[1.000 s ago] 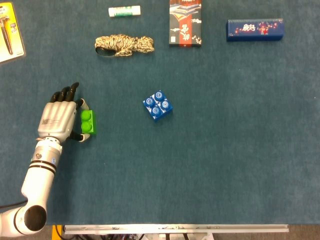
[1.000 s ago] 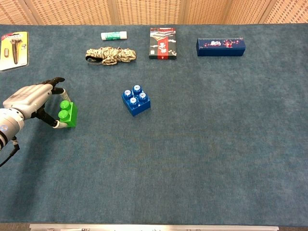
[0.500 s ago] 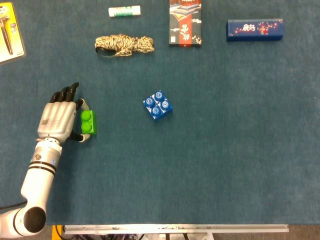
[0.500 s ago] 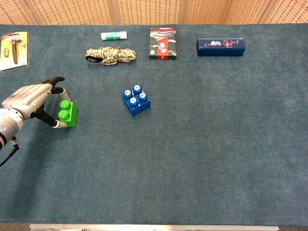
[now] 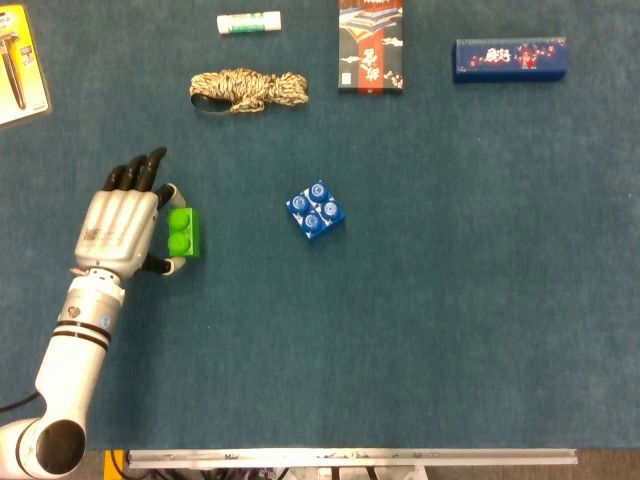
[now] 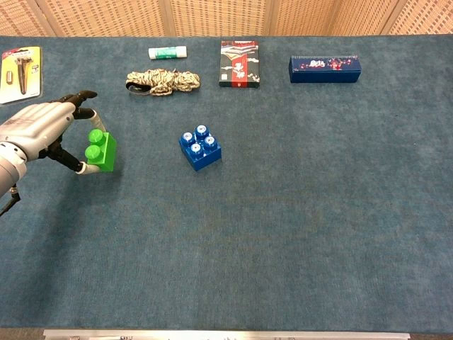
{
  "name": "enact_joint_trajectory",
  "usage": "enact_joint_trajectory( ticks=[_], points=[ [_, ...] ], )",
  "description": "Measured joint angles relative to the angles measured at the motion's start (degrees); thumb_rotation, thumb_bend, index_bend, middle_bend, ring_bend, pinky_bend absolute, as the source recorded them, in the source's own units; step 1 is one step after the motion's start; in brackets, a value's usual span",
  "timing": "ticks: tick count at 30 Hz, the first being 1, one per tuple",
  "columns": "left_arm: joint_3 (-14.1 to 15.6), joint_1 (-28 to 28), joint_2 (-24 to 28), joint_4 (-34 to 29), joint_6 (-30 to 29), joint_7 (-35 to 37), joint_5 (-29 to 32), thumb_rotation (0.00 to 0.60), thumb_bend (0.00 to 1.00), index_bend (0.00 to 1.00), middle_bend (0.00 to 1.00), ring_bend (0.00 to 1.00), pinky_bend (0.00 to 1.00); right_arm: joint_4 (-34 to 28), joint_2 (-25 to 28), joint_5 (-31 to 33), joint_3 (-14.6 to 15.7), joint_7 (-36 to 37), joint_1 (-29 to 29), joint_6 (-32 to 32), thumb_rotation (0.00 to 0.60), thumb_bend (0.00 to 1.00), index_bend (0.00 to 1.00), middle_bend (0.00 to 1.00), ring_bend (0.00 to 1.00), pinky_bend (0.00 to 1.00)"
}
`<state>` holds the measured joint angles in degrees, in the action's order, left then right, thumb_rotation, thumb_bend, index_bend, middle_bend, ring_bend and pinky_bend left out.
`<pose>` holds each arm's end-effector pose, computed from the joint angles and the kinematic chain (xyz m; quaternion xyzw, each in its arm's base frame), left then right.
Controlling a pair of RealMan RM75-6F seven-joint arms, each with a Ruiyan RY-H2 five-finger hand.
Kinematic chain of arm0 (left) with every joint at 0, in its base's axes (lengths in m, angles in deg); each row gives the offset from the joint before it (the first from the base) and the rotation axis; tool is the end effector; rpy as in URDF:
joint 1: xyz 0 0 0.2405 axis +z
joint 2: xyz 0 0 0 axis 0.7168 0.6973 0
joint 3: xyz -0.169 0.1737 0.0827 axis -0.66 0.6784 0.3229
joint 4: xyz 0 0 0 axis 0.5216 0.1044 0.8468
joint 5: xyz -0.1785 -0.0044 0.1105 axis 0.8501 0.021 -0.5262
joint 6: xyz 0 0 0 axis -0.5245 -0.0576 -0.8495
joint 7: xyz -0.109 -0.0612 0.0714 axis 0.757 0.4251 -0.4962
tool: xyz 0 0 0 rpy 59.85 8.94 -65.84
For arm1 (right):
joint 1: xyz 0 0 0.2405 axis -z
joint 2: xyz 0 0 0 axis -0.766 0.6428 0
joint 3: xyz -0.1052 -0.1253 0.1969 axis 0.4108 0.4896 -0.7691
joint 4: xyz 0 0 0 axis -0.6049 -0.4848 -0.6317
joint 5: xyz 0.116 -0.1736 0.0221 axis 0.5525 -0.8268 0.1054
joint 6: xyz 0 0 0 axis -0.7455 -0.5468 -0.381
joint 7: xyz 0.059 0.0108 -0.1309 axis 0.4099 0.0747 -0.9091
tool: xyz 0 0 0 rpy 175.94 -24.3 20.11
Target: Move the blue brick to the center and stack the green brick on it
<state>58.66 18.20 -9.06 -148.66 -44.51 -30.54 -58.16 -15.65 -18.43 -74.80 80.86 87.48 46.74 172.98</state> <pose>-0.2087 0.2590 0.0260 -0.6784 -0.4597 -0.2921 0.4931 -0.3172 -0.1635 0.1880 0.6028 -0.4053 0.4161 0.5470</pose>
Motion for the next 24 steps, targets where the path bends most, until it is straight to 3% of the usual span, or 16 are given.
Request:
enact_joint_trajectory(
  ticks=[11, 24],
  points=[
    [-3.24, -4.71, 0.12, -5.43, -1.64, -9.47, 7.16, 0.6, 0.13, 0.47, 0.0, 0.0, 0.09, 0.46, 0.52, 0.16, -0.14, 2.1, -0.03, -0.09, 0.6, 0.0, 0.13, 0.09, 0.0, 0.0],
    [-4.19, -10.3, -4.96, -7.8, -4.68, -17.59, 11.79, 0.6, 0.13, 0.47, 0.0, 0.0, 0.09, 1.26, 1.1, -0.16, -0.24, 4.74, 0.3, 0.81, 0.6, 0.0, 0.13, 0.09, 0.0, 0.0]
  ],
)
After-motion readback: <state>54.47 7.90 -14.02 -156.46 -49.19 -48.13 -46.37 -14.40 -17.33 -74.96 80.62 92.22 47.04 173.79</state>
